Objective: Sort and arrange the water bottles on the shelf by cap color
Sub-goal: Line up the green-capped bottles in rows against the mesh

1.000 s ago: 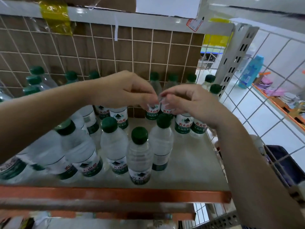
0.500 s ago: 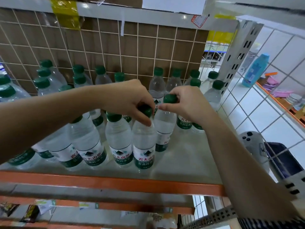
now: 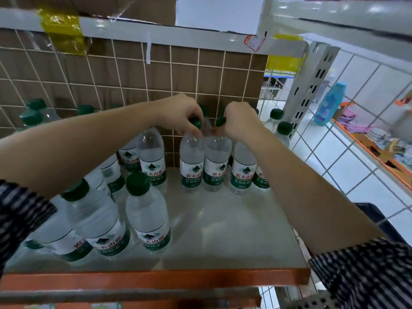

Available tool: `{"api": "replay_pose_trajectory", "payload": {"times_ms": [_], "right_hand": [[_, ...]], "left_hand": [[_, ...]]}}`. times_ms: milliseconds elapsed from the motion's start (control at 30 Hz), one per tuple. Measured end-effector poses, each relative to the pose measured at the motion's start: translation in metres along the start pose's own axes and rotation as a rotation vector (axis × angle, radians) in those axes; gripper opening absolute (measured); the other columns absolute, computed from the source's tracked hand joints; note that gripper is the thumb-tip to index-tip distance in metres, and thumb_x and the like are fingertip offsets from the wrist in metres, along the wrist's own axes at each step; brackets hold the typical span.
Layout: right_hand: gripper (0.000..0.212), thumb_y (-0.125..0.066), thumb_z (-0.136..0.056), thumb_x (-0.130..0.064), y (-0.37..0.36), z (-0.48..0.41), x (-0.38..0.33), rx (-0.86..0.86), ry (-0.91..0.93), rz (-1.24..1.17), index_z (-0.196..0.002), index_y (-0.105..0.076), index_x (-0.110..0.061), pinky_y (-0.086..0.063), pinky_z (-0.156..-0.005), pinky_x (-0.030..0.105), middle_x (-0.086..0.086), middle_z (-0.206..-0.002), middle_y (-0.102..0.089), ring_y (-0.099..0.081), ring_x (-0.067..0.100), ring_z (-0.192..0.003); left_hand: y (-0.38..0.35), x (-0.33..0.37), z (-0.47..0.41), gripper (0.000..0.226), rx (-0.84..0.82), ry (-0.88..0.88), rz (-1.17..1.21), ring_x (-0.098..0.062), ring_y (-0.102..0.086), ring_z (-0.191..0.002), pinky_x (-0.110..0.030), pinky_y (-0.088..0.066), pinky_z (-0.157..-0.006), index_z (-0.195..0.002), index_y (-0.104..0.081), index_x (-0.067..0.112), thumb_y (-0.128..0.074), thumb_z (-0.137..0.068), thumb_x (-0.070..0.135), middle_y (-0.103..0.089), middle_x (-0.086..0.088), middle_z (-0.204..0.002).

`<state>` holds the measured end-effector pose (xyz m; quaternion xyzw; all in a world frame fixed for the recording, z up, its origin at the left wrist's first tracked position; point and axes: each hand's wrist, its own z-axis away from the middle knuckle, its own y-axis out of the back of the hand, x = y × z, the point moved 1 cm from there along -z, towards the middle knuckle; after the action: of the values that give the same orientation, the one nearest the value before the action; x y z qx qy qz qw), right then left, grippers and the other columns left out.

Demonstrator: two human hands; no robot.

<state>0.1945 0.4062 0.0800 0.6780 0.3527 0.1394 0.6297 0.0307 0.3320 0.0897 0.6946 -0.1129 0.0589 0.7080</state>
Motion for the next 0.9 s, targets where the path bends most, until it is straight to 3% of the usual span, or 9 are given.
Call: {"api": "replay_pose_trajectory", "payload": {"times_ms": [67,167,233,400,567,767,900], "right_hand": [[0.035,-0.078,-0.079,-0.041,-0.001,-0.001,0.001,-0.073,0.031,-0.006,-0.087,-0.063,-0.011,-0.04,-0.061,0.028,0.005,-0.08,-0.058,-0.057,0.024,-0.074],[0.045,-0.081,-0.077,-0.024,0.001,0.003,0.002,-0.105,0.107,-0.074,-0.118,-0.065,-0.016,-0.043,-0.074,0.028,0.006,-0.109,-0.066,-0.062,0.024,-0.096],[0.044,-0.083,-0.074,-0.026,0.005,0.004,0.004,-0.074,0.122,-0.081,-0.115,-0.067,-0.017,-0.043,-0.075,0.028,0.005,-0.108,-0.066,-0.061,0.021,-0.095],[0.039,-0.084,-0.069,-0.042,0.008,0.003,0.008,0.026,0.021,0.014,-0.088,-0.069,-0.012,-0.044,-0.063,0.03,0.002,-0.078,-0.061,-0.061,0.022,-0.077],[0.04,-0.081,-0.073,-0.034,0.012,0.007,0.008,0.081,-0.027,0.073,-0.061,-0.048,-0.017,-0.032,-0.049,0.025,0.0,-0.063,-0.047,-0.048,0.016,-0.057],[0.043,-0.081,-0.075,-0.028,0.012,0.015,0.006,0.047,-0.029,0.086,-0.064,-0.042,-0.017,-0.036,-0.054,0.028,0.001,-0.066,-0.047,-0.047,0.016,-0.058],[0.035,-0.082,-0.075,-0.035,0.01,0.025,0.004,-0.001,-0.005,0.028,-0.081,-0.057,-0.012,-0.043,-0.063,0.031,0.001,-0.07,-0.051,-0.059,0.025,-0.075]], "left_hand": [[-0.001,-0.009,-0.001,0.035,0.018,0.071,0.098,0.0,-0.067,-0.073,-0.013,-0.05,-0.054,-0.107,-0.066,0.024,-0.075,-0.08,0.044,-0.066,0.007,-0.092],[-0.005,-0.016,0.003,0.036,0.005,0.169,0.294,-0.008,-0.072,-0.073,-0.02,-0.059,-0.063,-0.099,-0.067,0.021,-0.08,-0.072,0.042,-0.072,0.0,-0.093],[-0.01,-0.014,0.004,0.034,0.001,0.188,0.304,-0.008,-0.072,-0.069,-0.019,-0.058,-0.061,-0.095,-0.067,0.02,-0.081,-0.072,0.041,-0.073,-0.001,-0.085],[-0.014,-0.002,-0.003,0.027,0.081,0.144,0.237,-0.003,-0.068,-0.062,-0.015,-0.05,-0.056,-0.095,-0.068,0.019,-0.078,-0.079,0.039,-0.071,0.001,-0.077],[-0.018,0.005,-0.009,0.025,0.097,0.13,0.248,0.001,-0.067,-0.064,-0.011,-0.048,-0.051,-0.097,-0.066,0.022,-0.077,-0.08,0.038,-0.069,0.004,-0.08],[-0.022,0.007,-0.001,0.034,0.112,0.134,0.18,-0.007,-0.067,-0.074,-0.017,-0.052,-0.06,-0.107,-0.063,0.02,-0.075,-0.082,0.04,-0.067,0.003,-0.09],[-0.023,0.011,0.009,0.036,0.111,0.193,0.151,-0.008,-0.065,-0.076,-0.023,-0.055,-0.066,-0.109,-0.061,0.017,-0.071,-0.084,0.041,-0.066,0.002,-0.093]]}}
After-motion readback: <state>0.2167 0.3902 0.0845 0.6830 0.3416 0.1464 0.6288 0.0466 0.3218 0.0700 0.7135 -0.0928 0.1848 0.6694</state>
